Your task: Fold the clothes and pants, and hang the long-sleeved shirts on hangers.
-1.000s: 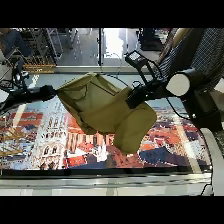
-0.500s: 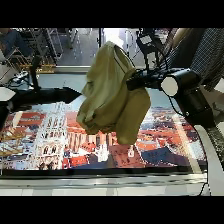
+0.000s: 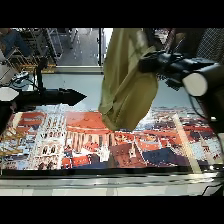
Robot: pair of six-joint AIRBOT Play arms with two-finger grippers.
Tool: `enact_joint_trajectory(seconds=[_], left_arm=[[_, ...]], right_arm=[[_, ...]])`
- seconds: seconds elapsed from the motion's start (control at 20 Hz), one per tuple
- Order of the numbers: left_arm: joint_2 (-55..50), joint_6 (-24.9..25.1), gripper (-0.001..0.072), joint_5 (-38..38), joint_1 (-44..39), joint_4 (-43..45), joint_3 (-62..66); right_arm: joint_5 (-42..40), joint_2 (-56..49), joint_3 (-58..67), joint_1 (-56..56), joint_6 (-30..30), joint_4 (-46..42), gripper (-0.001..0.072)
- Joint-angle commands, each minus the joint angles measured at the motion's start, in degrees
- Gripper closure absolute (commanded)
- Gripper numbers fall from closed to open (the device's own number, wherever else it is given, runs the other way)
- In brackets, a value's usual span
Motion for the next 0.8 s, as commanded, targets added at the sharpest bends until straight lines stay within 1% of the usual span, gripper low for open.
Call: enact_joint_trajectory(seconds=[0.0,0.05,0.1,0.15,0.2,0.25,0.35,0.4,0.5,0.65,0.75], left_arm=[[0.0,0.2,0.005,-4.5,0.0,0.7,0.0],[0.0,0.2,0.0051,-5.4,0.0,1.2,0.0],[0.0,0.2,0.0051,-5.9,0.0,2.1,0.0],[0.0,0.2,0.005,-5.9,0.0,3.1,0.0],[-0.1,0.2,0.005,-5.9,0.0,4.0,0.0],[-0.1,0.2,0.0051,-5.9,0.0,4.2,0.0],[-0.3,0.2,0.0051,-5.9,0.0,4.5,0.0],[-0.3,0.2,0.005,-5.9,0.0,4.6,0.0],[-0.3,0.2,0.005,-5.9,0.0,5.0,0.0],[-0.3,0.2,0.0051,-6.1,0.0,6.8,0.0],[-0.3,0.2,0.0051,-6.1,0.2,6.7,0.0]], right_arm=[[1.8,4.3,0.0,-7.5,16.5,-6.7,0.0698],[5.4,5.5,0.2,-10.8,19.6,-9.0,0.0698],[11.9,6.6,1.1,-14.4,20.8,-11.6,0.0698],[20.1,7.4,2.4,-17.9,20.4,-15.6,0.0698],[27.7,8.2,3.5,-21.1,18.8,-20.4,0.0698],[34.3,8.9,4.8,-24.9,15.7,-25.2,0.0698],[41.2,9.7,8.5,-34.3,11.3,-30.5,0.0698],[42.4,9.7,10.9,-39.8,10.8,-30.8,0.0698],[41.0,9.7,15.1,-50.9,10.8,-30.6,0.0698],[35.5,9.5,16.9,-66.8,10.8,-28.6,0.0698],[29.6,8.2,16.9,-77.6,9.6,-22.8,0.0698]])
